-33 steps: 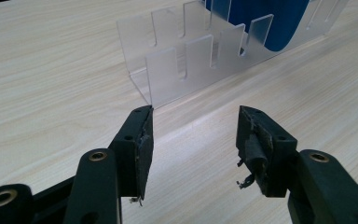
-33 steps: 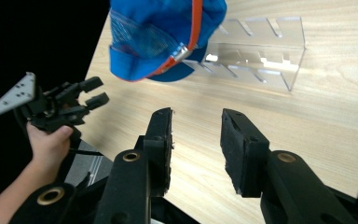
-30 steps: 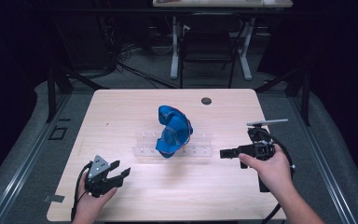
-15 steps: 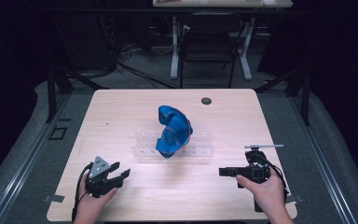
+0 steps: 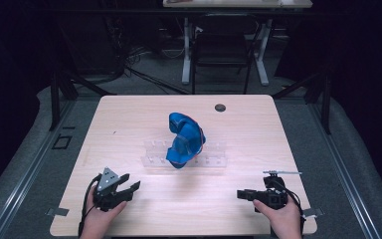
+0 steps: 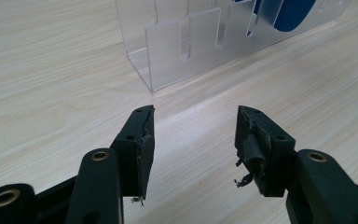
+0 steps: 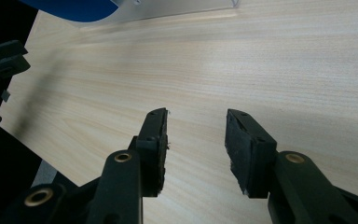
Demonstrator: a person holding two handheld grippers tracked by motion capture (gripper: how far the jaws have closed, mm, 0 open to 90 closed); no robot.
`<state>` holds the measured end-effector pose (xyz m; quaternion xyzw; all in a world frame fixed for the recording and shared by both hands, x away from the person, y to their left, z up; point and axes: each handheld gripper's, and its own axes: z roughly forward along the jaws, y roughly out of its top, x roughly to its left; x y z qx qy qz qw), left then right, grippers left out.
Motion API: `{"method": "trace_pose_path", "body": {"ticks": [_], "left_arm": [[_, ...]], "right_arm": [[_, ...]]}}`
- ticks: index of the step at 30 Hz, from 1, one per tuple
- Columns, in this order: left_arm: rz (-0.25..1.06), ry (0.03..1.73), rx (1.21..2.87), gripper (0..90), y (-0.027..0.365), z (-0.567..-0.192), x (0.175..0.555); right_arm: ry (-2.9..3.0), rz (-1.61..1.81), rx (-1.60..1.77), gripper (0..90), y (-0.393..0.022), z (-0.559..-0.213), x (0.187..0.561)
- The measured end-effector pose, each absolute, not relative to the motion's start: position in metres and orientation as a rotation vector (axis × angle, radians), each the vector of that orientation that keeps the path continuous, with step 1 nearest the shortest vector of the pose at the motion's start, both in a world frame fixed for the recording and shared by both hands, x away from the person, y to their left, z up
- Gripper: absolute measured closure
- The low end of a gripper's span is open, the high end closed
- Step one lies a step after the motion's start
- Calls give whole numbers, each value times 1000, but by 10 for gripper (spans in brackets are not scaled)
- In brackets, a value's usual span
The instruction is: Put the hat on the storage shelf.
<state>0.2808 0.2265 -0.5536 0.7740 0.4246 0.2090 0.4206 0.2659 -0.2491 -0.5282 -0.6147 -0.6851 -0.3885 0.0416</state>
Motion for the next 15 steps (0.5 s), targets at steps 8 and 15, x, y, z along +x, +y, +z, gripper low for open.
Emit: {"method": "trace_pose_path", "body": {"ticks": [8, 15], "left_arm": [[514, 1068, 1943, 478, 226, -556, 281], [503, 1054, 1963, 478, 222, -559, 282]], "right_arm": [[-2116, -1279, -1897, 540, -253, -538, 262], [-2109, -1310, -1913, 532, -257, -546, 258]]}}
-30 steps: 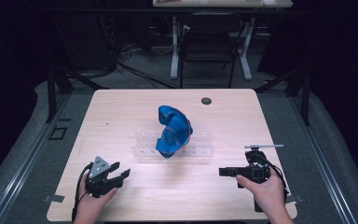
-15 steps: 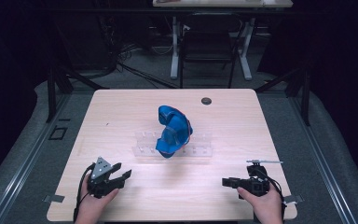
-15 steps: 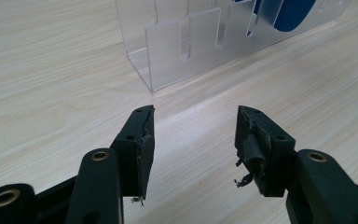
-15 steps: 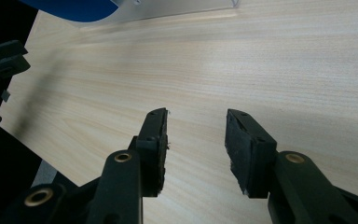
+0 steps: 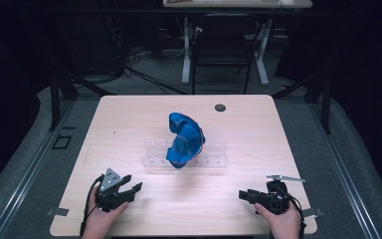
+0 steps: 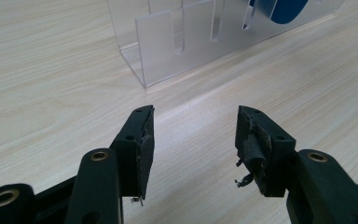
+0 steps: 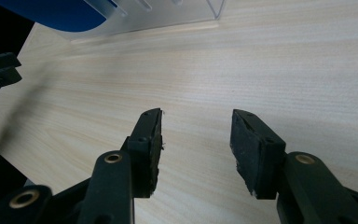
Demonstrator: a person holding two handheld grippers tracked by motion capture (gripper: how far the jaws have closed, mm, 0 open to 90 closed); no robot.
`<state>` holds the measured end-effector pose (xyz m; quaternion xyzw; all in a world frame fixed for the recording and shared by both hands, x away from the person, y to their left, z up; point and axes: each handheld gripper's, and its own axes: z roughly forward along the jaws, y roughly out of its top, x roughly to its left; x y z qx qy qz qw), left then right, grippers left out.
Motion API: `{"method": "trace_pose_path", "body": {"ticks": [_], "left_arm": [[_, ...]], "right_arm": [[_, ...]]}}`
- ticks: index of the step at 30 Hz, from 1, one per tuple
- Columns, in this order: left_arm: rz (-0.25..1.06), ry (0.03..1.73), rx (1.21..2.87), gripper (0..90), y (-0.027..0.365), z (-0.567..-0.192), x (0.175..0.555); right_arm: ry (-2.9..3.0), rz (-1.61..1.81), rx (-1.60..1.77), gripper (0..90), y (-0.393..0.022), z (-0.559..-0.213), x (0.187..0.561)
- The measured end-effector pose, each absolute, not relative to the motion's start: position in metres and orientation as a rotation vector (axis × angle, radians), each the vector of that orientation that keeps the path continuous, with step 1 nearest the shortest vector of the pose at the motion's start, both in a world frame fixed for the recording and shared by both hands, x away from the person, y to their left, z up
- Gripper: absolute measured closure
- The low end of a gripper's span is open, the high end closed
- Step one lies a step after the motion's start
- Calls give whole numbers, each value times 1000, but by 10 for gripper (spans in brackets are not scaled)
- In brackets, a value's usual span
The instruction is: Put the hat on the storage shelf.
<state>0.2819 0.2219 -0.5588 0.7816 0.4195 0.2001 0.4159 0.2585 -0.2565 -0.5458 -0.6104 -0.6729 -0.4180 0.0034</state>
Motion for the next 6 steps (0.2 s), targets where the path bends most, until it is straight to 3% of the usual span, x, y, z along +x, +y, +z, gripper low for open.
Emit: {"method": "trace_pose_path", "body": {"ticks": [6], "left_arm": [[475, 1021, 1943, 478, 205, -555, 286]], "right_arm": [[-2117, -1360, -1876, 505, -260, -547, 258]]}}
